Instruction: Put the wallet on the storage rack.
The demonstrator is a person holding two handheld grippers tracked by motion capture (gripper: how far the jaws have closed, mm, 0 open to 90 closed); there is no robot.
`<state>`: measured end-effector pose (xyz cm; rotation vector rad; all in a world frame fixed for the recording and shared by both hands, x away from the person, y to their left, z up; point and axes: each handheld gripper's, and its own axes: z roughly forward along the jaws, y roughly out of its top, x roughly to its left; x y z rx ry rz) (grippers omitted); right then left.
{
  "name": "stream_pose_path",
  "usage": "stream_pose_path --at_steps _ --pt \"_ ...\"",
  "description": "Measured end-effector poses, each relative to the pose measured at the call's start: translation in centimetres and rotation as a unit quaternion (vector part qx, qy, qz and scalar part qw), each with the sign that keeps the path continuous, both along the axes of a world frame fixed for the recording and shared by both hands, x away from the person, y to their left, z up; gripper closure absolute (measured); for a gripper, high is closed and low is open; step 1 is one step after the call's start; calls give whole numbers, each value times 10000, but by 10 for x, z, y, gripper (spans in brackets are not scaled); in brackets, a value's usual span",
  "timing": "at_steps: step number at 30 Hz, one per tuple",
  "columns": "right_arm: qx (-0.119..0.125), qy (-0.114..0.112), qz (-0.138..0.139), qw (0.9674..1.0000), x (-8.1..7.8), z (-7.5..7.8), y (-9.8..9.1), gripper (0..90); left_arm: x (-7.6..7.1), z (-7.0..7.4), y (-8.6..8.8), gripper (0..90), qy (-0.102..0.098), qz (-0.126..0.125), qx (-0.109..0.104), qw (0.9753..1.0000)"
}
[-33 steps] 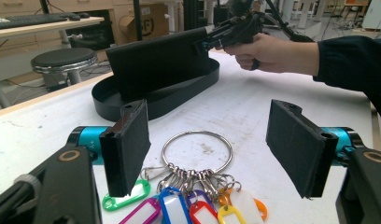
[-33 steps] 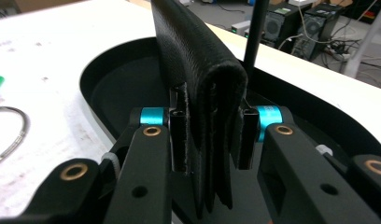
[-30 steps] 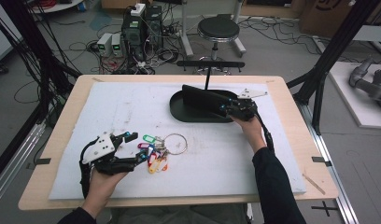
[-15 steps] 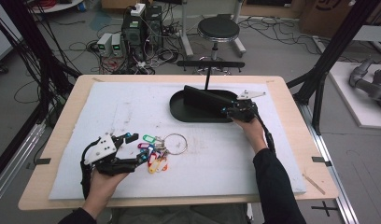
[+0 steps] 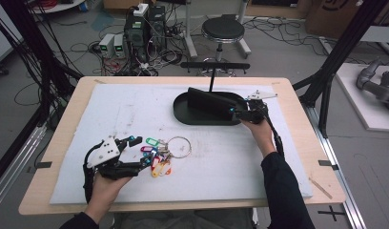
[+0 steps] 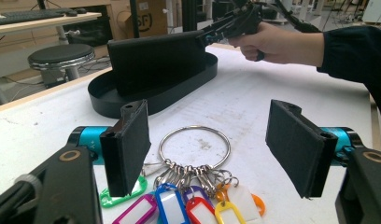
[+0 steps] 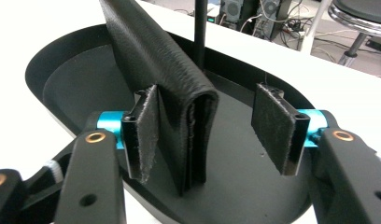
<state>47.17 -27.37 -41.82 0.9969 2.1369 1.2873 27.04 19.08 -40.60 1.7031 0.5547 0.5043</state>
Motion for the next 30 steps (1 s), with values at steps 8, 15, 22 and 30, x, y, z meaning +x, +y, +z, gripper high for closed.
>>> stream_pose_path --at_steps 8,15,22,30 --pt "153 28 34 9999 -12 12 -8 373 5 0 0 304 37 9 1 10000" --pt "137 -25 98 9999 -29 23 -15 366 13 0 -5 304 69 -46 36 10000" --pt "256 -176 99 9995 -56 33 -33 358 17 0 -8 304 53 -76 73 9999" --pt "655 -350 158 9971 -100 39 -50 341 23 0 -4 304 46 -24 64 10000"
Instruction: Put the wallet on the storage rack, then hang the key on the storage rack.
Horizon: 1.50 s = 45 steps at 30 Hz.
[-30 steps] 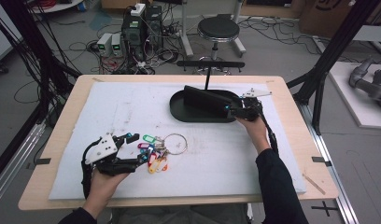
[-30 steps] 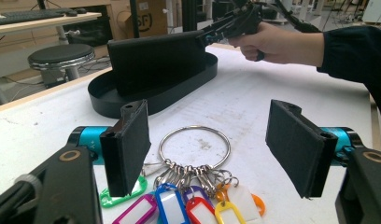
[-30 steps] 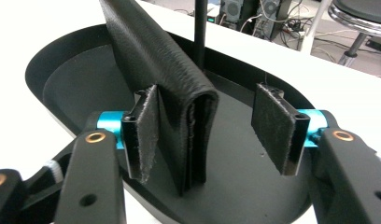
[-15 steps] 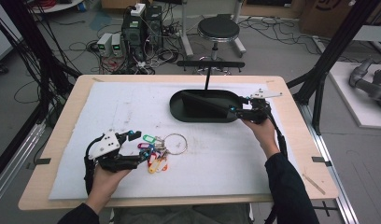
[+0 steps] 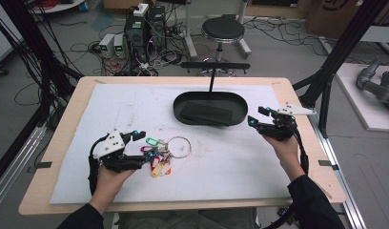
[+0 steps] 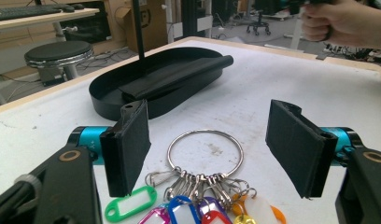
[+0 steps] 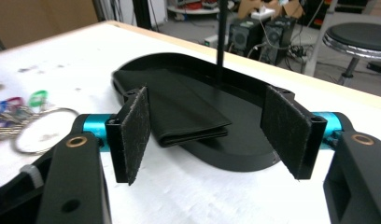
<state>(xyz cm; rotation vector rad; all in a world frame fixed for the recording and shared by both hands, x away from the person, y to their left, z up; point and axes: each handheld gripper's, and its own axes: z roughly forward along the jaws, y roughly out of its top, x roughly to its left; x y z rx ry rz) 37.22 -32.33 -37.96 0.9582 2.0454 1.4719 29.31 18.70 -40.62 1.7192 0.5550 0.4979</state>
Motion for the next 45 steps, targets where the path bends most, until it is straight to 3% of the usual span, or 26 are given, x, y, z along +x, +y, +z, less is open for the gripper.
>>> stream_pose_path --at_steps 3,9,16,25,31,39,45 --pt "132 -26 -12 9999 -13 -1 -3 336 2 0 2 304 -5 0 11 10000" --pt "534 8 -75 9985 -32 -3 -7 303 2 -2 9 279 -59 257 117 9996" --pt "591 -38 -264 9979 -44 -12 -8 265 2 -2 18 242 32 518 59 9986" --pt "446 -121 -307 9985 -50 -13 -13 266 4 -1 15 242 25 532 123 9985" --pt "234 -156 -575 9980 -50 -17 -15 265 9 0 13 242 267 410 52 9988" --pt "132 -3 -799 9967 -47 -22 -23 265 18 6 3 223 341 473 158 9982" --pt "83 -97 -813 9966 -53 -22 -26 265 31 13 -10 234 375 318 157 9987"
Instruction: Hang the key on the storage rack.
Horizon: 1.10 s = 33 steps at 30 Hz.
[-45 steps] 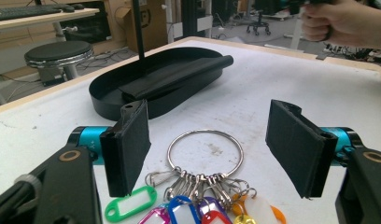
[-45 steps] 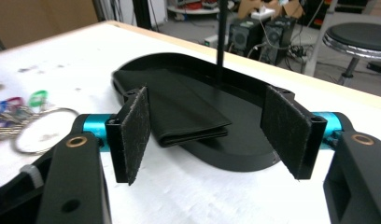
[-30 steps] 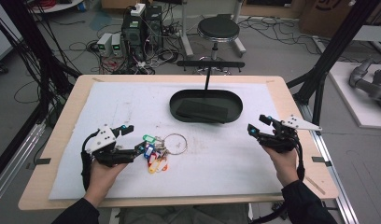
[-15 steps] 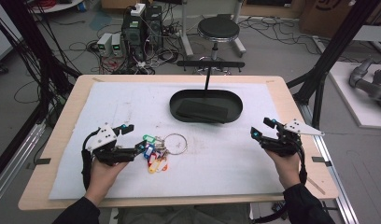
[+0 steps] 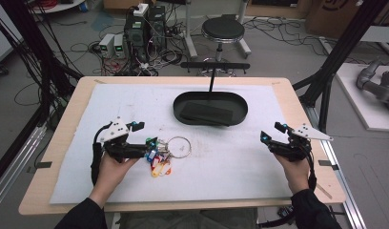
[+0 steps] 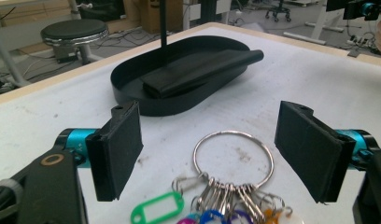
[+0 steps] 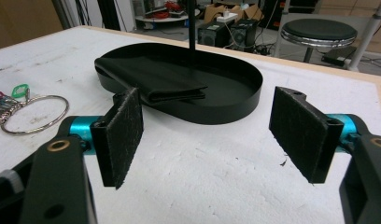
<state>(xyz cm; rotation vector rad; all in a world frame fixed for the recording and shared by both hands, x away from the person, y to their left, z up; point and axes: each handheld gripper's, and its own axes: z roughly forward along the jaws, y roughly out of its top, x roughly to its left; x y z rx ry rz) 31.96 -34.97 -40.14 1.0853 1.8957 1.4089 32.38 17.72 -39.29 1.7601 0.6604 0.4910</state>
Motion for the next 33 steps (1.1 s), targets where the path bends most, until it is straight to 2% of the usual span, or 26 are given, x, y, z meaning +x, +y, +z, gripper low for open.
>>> stream_pose_path --at_steps 2,5,7,9,16,18,22,25,28,33 --pt "0 -17 -6 10000 0 0 -2 265 3 1 -4 236 15 -20 -39 10000" --pt "-13 3 -2 10000 0 -2 -3 265 9 0 -13 249 62 -58 14 10000" --pt "-17 -13 -9 10000 2 -2 -3 266 12 -1 -18 313 62 -99 113 9999" --pt "-14 -15 26 10000 2 -3 -2 266 14 -3 -23 414 34 -75 297 9995" --pt "-106 8 87 9999 7 -5 6 270 29 -5 -38 492 303 -131 435 9985" --pt "-132 -14 123 9998 7 -6 7 270 34 -7 -41 551 376 -177 519 9978" --pt "-160 -13 159 9997 9 -6 7 271 42 -11 -45 601 522 -155 670 9963" --pt "-160 16 161 9997 10 -7 7 271 47 -15 -48 629 619 -129 650 9959" --pt "-168 -12 171 9997 11 -7 6 271 52 -22 -50 649 799 -153 790 9936" --pt "-149 28 174 9997 11 -7 6 271 57 -29 -54 679 949 -181 934 9909"
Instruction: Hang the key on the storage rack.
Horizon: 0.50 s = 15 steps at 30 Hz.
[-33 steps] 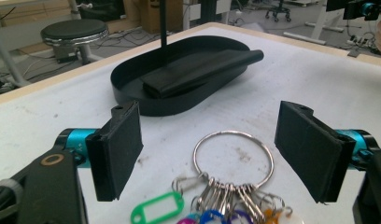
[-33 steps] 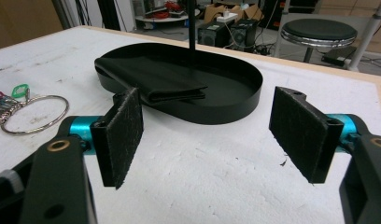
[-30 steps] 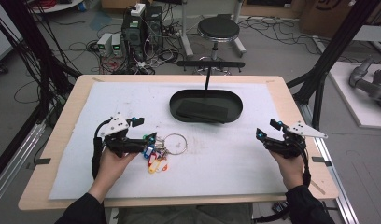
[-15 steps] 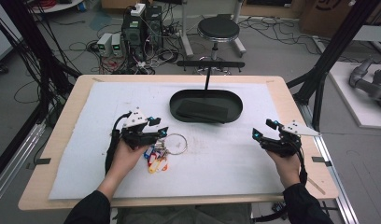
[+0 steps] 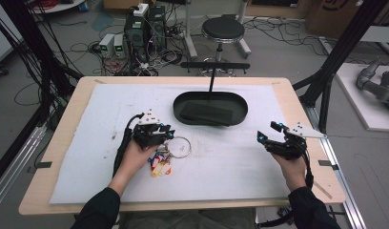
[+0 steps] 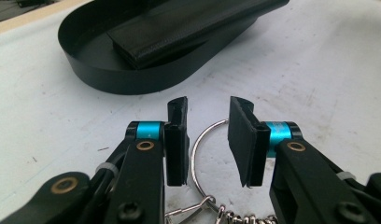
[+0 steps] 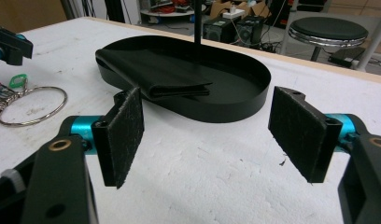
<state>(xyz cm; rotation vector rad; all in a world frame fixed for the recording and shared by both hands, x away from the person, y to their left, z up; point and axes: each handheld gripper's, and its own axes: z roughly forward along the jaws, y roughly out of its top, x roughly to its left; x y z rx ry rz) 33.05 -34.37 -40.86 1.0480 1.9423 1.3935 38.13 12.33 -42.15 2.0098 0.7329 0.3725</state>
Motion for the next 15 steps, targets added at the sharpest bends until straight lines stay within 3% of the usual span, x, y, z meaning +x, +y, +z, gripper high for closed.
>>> stream_pose_path --at_steps 7,11,15 --pt "2 -14 83 10000 0 0 0 276 9 -10 -8 720 263 -54 382 9989" --pt "2 -3 92 10000 0 0 0 278 11 -11 -13 745 228 -48 492 9985" --pt "-20 -5 114 9999 0 0 0 279 13 -16 -17 765 340 -32 662 9972"
